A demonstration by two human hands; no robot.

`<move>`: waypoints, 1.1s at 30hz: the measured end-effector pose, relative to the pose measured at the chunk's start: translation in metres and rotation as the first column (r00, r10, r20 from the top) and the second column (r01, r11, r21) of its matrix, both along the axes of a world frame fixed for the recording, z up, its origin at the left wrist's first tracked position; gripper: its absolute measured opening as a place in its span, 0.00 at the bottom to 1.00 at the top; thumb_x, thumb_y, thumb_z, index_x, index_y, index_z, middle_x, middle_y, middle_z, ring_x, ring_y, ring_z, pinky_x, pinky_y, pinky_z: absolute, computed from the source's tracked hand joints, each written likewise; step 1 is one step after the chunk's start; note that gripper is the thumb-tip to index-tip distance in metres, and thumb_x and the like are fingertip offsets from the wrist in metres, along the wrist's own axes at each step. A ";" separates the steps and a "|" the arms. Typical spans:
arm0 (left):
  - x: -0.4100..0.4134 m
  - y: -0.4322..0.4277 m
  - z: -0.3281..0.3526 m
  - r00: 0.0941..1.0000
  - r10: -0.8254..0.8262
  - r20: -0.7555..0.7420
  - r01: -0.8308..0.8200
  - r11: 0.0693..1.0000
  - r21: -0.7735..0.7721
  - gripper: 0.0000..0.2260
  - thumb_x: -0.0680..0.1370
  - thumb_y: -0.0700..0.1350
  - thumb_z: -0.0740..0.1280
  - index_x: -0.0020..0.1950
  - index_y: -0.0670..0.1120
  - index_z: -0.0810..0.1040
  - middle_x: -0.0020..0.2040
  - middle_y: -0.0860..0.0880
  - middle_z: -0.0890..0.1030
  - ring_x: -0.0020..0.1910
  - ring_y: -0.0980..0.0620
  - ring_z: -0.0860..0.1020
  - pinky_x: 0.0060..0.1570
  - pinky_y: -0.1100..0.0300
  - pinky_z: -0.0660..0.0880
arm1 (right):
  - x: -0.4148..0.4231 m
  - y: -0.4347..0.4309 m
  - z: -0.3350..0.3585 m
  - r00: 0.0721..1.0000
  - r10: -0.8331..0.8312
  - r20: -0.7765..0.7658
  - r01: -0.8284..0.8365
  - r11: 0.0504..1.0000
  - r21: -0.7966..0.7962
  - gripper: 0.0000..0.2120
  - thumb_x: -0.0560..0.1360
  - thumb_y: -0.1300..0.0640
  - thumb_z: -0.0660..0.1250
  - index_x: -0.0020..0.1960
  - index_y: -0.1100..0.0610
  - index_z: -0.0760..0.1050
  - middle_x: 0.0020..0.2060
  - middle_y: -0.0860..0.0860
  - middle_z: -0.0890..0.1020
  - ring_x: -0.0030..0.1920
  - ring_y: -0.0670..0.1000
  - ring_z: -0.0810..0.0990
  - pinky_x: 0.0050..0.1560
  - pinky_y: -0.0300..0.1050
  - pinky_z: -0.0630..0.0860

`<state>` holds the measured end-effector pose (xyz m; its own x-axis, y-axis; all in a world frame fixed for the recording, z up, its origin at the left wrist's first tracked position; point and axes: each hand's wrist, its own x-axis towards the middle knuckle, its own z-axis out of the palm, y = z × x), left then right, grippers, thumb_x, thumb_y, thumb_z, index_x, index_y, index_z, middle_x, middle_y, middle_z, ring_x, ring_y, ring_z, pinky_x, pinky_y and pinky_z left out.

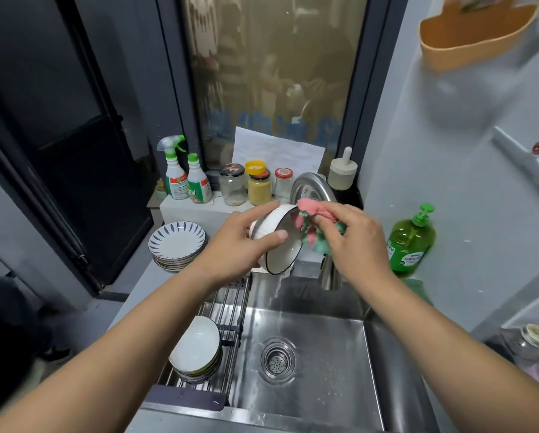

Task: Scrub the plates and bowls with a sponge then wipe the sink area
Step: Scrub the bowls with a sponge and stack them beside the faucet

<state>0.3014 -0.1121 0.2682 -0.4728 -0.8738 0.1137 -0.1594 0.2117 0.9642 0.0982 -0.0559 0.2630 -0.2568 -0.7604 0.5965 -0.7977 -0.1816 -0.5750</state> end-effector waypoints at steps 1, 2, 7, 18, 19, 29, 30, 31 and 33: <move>0.000 -0.002 0.001 1.000 0.000 0.006 0.000 1.000 -0.011 0.22 0.79 0.47 0.74 0.73 0.57 0.77 0.54 0.53 0.83 0.45 0.59 0.81 0.46 0.54 0.82 | 0.002 0.000 0.000 1.000 0.007 0.024 -0.007 1.000 0.008 0.10 0.77 0.54 0.71 0.58 0.49 0.84 0.43 0.48 0.85 0.43 0.48 0.80 0.44 0.42 0.74; 0.000 -0.003 0.001 1.000 -0.007 -0.008 0.007 1.000 -0.006 0.22 0.79 0.47 0.73 0.72 0.58 0.77 0.54 0.53 0.83 0.46 0.59 0.81 0.47 0.53 0.82 | 0.004 0.000 0.001 0.999 0.019 0.047 -0.020 1.000 0.015 0.09 0.77 0.53 0.71 0.57 0.49 0.84 0.41 0.47 0.85 0.41 0.44 0.79 0.43 0.38 0.73; -0.001 -0.008 -0.002 0.990 0.037 -0.138 -0.017 0.990 0.141 0.23 0.73 0.61 0.73 0.68 0.65 0.79 0.60 0.42 0.84 0.62 0.44 0.82 0.64 0.40 0.77 | 0.019 0.001 -0.006 0.967 0.255 -0.001 -0.251 0.954 0.162 0.12 0.82 0.50 0.64 0.61 0.46 0.82 0.55 0.46 0.85 0.61 0.42 0.77 0.64 0.41 0.71; -0.014 -0.004 -0.028 0.931 0.175 -0.320 -0.090 0.960 0.264 0.13 0.84 0.46 0.62 0.67 0.53 0.80 0.50 0.37 0.81 0.46 0.46 0.79 0.39 0.58 0.82 | 0.061 0.019 -0.014 0.814 0.456 0.359 -0.566 0.761 0.317 0.04 0.78 0.57 0.62 0.51 0.53 0.75 0.40 0.47 0.76 0.46 0.44 0.74 0.53 0.44 0.70; -0.012 -0.005 -0.028 0.931 0.182 -0.316 -0.093 0.956 0.277 0.14 0.84 0.47 0.62 0.68 0.53 0.80 0.49 0.38 0.81 0.46 0.47 0.79 0.39 0.58 0.81 | 0.062 0.019 -0.012 0.786 0.468 0.404 -0.597 0.746 0.297 0.05 0.77 0.55 0.63 0.51 0.48 0.75 0.40 0.47 0.76 0.44 0.44 0.73 0.51 0.46 0.71; -0.012 0.000 -0.018 0.936 0.236 -0.260 -0.141 0.931 0.338 0.14 0.84 0.45 0.64 0.69 0.54 0.77 0.40 0.39 0.83 0.35 0.46 0.83 0.30 0.52 0.81 | 0.034 0.013 -0.020 0.808 0.494 -0.319 -0.310 0.819 0.482 0.22 0.75 0.40 0.58 0.62 0.51 0.77 0.63 0.48 0.80 0.73 0.44 0.68 0.80 0.58 0.44; -0.015 0.001 -0.018 0.922 0.274 -0.275 -0.170 0.922 0.348 0.14 0.84 0.45 0.64 0.68 0.53 0.77 0.35 0.43 0.83 0.31 0.48 0.82 0.27 0.56 0.79 | 0.048 0.014 -0.022 0.875 0.474 -0.098 -0.385 0.805 0.451 0.13 0.75 0.43 0.61 0.53 0.50 0.77 0.54 0.47 0.82 0.64 0.38 0.73 0.80 0.56 0.44; -0.016 0.003 -0.018 0.909 0.299 -0.290 -0.184 0.913 0.365 0.13 0.84 0.45 0.64 0.68 0.52 0.78 0.33 0.46 0.83 0.29 0.50 0.81 0.27 0.58 0.78 | 0.056 0.014 -0.024 0.889 0.447 0.095 -0.444 0.795 0.414 0.07 0.75 0.45 0.64 0.48 0.48 0.75 0.45 0.44 0.80 0.55 0.35 0.73 0.80 0.55 0.45; -0.015 0.005 -0.018 0.908 0.300 -0.293 -0.179 0.910 0.375 0.12 0.84 0.45 0.64 0.67 0.52 0.78 0.35 0.47 0.84 0.30 0.51 0.82 0.27 0.60 0.77 | 0.060 0.015 -0.029 0.887 0.409 0.214 -0.461 0.811 0.360 0.14 0.73 0.40 0.64 0.51 0.48 0.76 0.42 0.43 0.79 0.53 0.40 0.73 0.80 0.57 0.46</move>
